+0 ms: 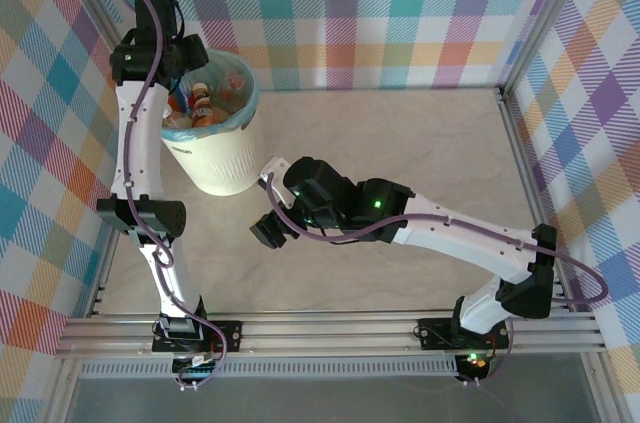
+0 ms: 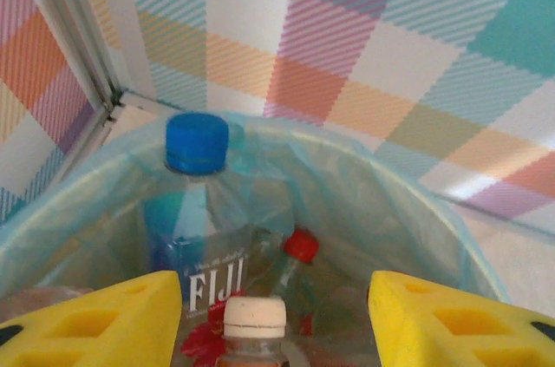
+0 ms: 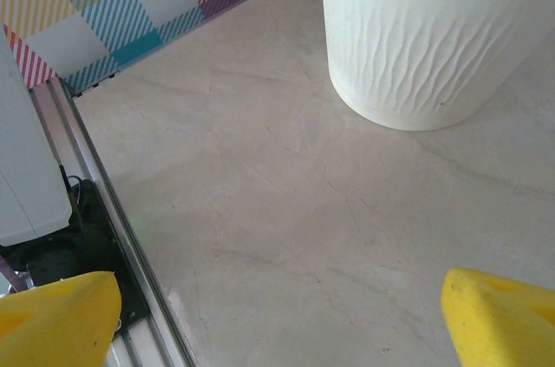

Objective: Put the plastic bottles in the bin

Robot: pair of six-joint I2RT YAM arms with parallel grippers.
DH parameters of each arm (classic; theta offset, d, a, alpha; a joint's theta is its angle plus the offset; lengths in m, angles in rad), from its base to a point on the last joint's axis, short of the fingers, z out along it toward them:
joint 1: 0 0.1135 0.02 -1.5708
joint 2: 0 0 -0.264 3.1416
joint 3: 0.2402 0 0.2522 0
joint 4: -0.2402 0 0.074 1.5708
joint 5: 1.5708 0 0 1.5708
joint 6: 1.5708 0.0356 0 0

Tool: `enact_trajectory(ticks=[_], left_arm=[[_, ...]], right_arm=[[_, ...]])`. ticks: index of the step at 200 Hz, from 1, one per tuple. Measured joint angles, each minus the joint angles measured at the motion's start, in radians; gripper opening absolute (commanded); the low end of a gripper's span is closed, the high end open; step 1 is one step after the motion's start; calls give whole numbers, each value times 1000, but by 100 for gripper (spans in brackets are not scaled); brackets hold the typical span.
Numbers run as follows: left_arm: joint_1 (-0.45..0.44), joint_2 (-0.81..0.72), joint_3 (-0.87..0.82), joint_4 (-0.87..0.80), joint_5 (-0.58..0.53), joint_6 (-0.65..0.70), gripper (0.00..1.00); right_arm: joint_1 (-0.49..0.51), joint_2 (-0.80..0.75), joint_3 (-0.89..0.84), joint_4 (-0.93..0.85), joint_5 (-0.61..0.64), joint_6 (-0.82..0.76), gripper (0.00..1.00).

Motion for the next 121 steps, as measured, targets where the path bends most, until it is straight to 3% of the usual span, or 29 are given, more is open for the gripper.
enact_trajectory(ticks=[43,65,90,121], left_arm=[[0,-12,24,-5,65,-3,59],[-4,-139,-79,43,91,14,62],[-22,-532,-526,231,88,62,71],[-30,-1136,-1141,486,40,89,75]], right_arm=[[-38,0,42,-39,30,25,94],[-124,-30,61,-45,63,36,95],[-305,-156,-19,-19,114,53,100],[-570,-456,-352,152,264,10,100]])
